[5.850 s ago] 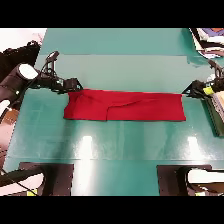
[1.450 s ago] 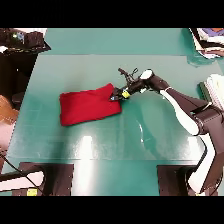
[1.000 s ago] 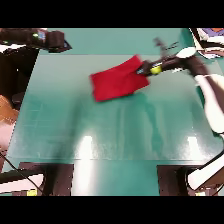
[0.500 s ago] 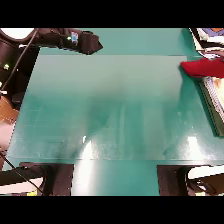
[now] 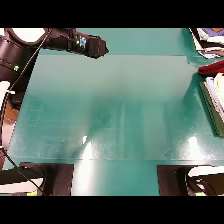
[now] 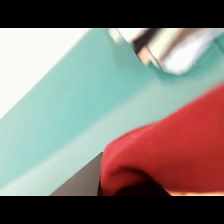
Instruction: Fold the shirts.
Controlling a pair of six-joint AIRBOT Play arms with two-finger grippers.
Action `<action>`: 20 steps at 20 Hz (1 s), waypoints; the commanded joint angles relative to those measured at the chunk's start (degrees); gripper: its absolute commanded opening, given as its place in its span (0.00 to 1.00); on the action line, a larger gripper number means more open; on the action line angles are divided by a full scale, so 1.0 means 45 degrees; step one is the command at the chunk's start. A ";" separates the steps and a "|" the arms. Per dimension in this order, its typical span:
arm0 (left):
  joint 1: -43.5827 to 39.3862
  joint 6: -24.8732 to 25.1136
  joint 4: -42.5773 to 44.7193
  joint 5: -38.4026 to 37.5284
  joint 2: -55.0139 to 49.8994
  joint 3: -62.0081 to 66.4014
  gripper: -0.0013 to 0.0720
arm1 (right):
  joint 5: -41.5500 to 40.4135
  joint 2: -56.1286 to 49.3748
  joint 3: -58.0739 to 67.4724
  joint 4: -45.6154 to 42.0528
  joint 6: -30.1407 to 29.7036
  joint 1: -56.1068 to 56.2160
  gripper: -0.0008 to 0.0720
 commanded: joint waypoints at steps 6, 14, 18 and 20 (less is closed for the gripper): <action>-0.0010 0.0019 0.0005 -0.0131 -0.0019 0.0000 0.06 | 0.1341 0.2016 0.0228 -0.1817 0.0311 -0.1064 0.04; -0.0010 0.0112 0.0005 -0.0146 -0.0019 0.0000 0.06 | 0.3623 0.4789 -0.4915 -0.6013 0.0311 -0.3730 0.06; -0.0010 0.0112 0.0005 -0.0262 -0.0019 0.0000 0.06 | 0.3594 0.5702 -0.7218 -0.7893 0.0345 -0.4813 0.31; -0.0010 0.0117 0.0010 -0.0340 -0.0019 0.0000 0.06 | 0.3633 0.5804 -0.7674 -0.8092 0.0345 -0.5319 0.38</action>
